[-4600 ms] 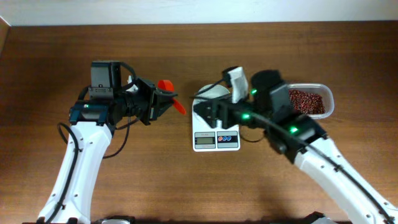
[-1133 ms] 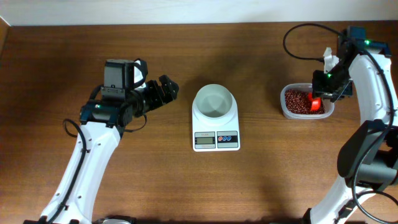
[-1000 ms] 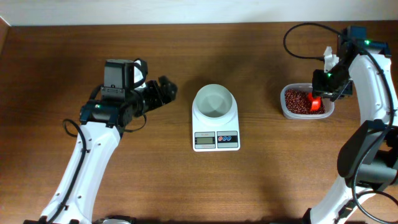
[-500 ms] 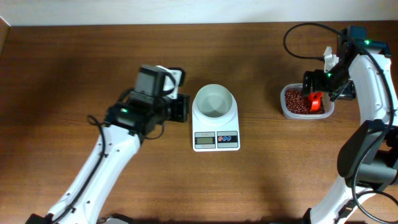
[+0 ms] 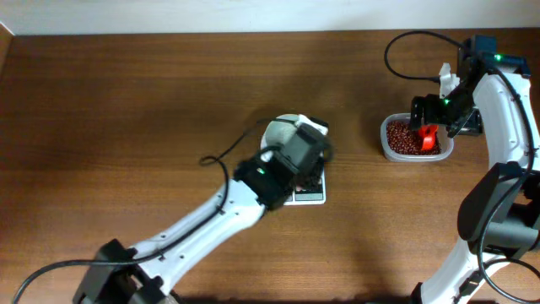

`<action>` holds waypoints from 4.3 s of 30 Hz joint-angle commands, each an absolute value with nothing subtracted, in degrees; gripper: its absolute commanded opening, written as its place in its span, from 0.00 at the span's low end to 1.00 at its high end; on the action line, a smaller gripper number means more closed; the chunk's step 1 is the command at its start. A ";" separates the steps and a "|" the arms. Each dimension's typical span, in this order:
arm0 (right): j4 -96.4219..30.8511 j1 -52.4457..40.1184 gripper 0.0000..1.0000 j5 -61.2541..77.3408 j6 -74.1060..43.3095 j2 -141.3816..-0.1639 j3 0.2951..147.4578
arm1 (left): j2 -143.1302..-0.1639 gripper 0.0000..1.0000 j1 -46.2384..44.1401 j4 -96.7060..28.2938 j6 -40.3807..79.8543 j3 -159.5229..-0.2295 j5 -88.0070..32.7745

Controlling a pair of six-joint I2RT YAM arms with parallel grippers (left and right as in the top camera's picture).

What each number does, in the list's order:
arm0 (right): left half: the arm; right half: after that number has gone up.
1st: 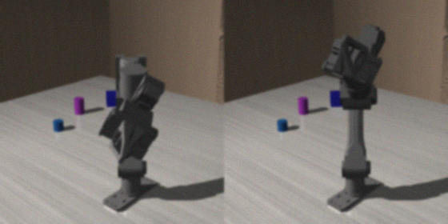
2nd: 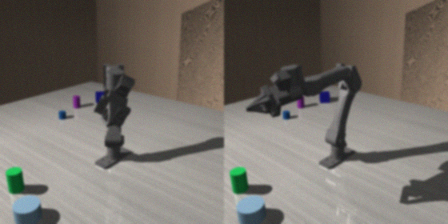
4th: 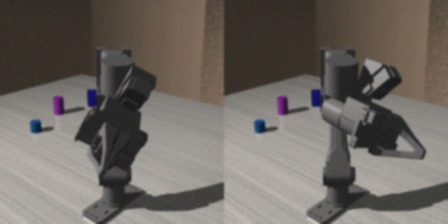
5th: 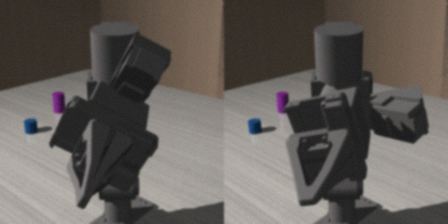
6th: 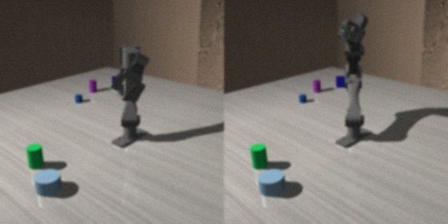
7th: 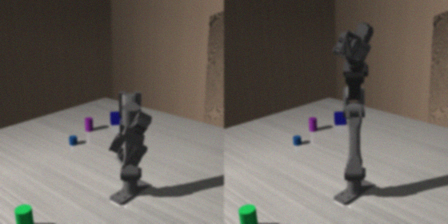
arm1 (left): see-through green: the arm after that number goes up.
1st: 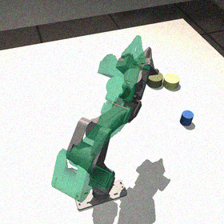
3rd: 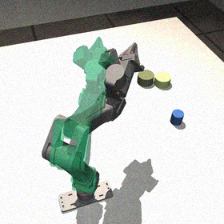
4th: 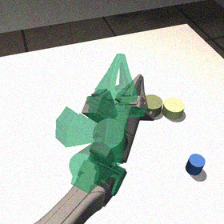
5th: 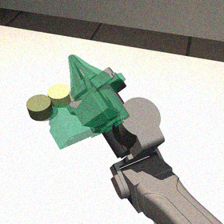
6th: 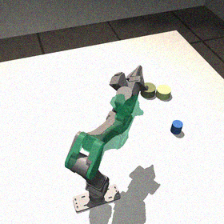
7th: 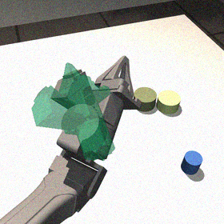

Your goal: Scoop item into bowl and weigh 50g on scale

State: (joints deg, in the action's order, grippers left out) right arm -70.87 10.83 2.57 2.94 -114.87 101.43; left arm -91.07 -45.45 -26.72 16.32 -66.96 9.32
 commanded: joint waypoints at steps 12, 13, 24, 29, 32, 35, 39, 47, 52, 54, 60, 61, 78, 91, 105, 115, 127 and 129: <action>-70.87 10.81 0.99 2.31 2.57 -115.63 101.43 | -108.07 0.00 -52.03 -17.15 -10.20 -66.57 15.88; -70.87 10.81 0.99 2.31 2.57 -115.63 101.43 | -108.79 0.00 -52.03 -17.23 -10.20 -66.57 15.88; -70.87 10.79 0.99 2.31 2.57 -115.63 101.43 | -109.06 0.00 -51.81 -24.38 -12.75 -66.72 16.10; -70.87 10.81 0.99 2.31 2.57 -115.63 101.43 | -109.10 0.00 -51.81 -24.27 -13.45 -66.78 16.12; -70.87 10.81 0.99 2.31 2.57 -115.63 101.43 | -110.45 0.00 -51.22 -24.82 -13.80 -66.78 16.97; -70.87 10.90 0.99 2.31 2.57 -115.63 101.43 | -111.85 0.00 -51.22 -25.82 -13.80 -66.78 23.86; -70.87 10.90 0.99 2.31 2.57 -115.63 101.43 | -111.87 0.00 -51.22 -27.81 -13.78 -66.78 23.77; -70.87 10.90 0.99 2.31 2.57 -115.63 101.43 | -111.85 0.00 -51.62 -28.82 -13.61 -66.89 20.56; -70.85 10.90 0.99 2.31 2.57 -115.63 101.43 | -110.24 0.00 -51.90 -29.26 -13.32 -67.18 20.73; -70.87 10.90 0.99 2.31 2.57 -115.63 101.43 | -108.68 0.00 -52.01 -29.50 -12.95 -67.18 20.78; -70.87 10.90 0.99 2.31 2.57 -115.63 101.43 | -108.18 0.00 -51.99 -30.11 -11.42 -67.18 18.06; -70.87 10.90 0.99 2.31 2.57 -115.63 101.43 | -108.18 0.00 -51.99 -30.61 -11.40 -67.18 17.54; -70.85 10.90 0.99 2.31 2.57 -115.63 101.43 | -108.86 0.00 -51.48 -31.38 -11.44 -67.16 16.93; -70.85 10.90 0.99 2.31 2.57 -115.63 101.43 | -108.86 0.00 -51.22 -32.23 -11.42 -67.16 17.98; -70.85 10.90 0.99 2.31 2.57 -115.63 101.43 | -110.45 0.00 -51.00 -32.08 -11.42 -67.16 17.74; -70.85 10.90 0.99 2.31 2.57 -115.63 101.43 | -112.31 0.00 -50.83 -31.77 -11.92 -67.16 17.80; -70.85 10.90 0.99 2.31 2.57 -115.63 101.43 | -96.14 0.00 -50.09 -36.91 -10.94 -71.11 18.26; -70.85 10.90 0.99 2.31 2.57 -115.63 101.43 | -90.35 0.00 -50.02 -37.10 -9.82 -71.11 15.99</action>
State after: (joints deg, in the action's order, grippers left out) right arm -70.83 10.83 2.57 2.96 -114.93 101.43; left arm -98.39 -50.24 -36.95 -12.16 -69.63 18.37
